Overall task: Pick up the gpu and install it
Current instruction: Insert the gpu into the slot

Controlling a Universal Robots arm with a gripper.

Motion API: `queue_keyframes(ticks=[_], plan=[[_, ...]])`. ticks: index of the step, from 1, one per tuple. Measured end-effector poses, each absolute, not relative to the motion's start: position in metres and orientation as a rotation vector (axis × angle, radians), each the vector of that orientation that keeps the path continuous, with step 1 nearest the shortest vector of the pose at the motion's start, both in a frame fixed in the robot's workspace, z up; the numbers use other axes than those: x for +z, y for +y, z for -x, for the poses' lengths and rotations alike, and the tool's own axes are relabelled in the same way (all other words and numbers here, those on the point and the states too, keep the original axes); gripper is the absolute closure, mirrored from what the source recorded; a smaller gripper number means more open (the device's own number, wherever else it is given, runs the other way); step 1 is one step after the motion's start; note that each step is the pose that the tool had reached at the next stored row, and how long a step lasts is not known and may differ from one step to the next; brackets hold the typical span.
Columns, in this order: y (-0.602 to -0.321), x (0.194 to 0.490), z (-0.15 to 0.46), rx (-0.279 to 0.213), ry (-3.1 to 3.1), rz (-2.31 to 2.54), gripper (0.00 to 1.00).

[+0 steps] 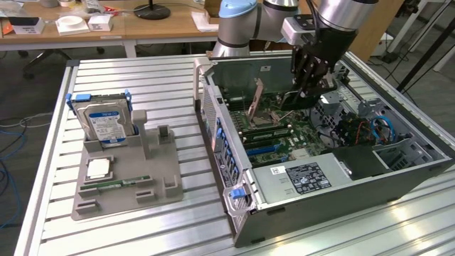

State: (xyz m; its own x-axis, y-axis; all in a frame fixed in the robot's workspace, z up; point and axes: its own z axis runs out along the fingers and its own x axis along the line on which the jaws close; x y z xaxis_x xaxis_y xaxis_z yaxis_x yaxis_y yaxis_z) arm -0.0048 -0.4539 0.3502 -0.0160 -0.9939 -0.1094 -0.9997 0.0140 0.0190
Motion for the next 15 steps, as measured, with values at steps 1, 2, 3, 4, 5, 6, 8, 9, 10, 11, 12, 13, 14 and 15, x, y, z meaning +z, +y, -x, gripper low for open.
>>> queue_keyframes(ticks=[1,2,3,4,5,6,8,9,10,11,12,13,14,15], plan=[[-0.4539,0.3500,0.0048,0.139,2.190,2.157,0.74],[-0.4539,0.3498,0.0048,0.139,2.190,2.157,0.74],[-0.4539,0.3495,0.0048,0.139,2.190,2.157,0.74],[-0.4539,0.3493,0.0048,0.139,2.190,2.157,0.74],[-0.4539,0.3490,0.0048,0.139,2.190,2.157,0.74],[-0.4539,0.3487,0.0048,0.139,2.190,2.157,0.74],[-0.4539,0.3472,0.0048,0.139,2.190,2.157,0.74],[-0.4539,0.3469,0.0049,0.139,2.190,2.157,0.74],[-0.4539,0.3466,0.0048,0.139,2.190,2.157,0.74],[-0.4539,0.3464,0.0048,0.139,2.190,2.157,0.74],[-0.4539,0.3461,0.0048,0.139,2.190,2.157,0.74],[-0.4539,0.3459,0.0048,0.139,2.190,2.157,0.74],[-0.4539,0.3456,0.0048,0.139,2.190,2.157,0.74],[-0.4539,0.3453,0.0048,0.139,2.190,2.157,0.74]])
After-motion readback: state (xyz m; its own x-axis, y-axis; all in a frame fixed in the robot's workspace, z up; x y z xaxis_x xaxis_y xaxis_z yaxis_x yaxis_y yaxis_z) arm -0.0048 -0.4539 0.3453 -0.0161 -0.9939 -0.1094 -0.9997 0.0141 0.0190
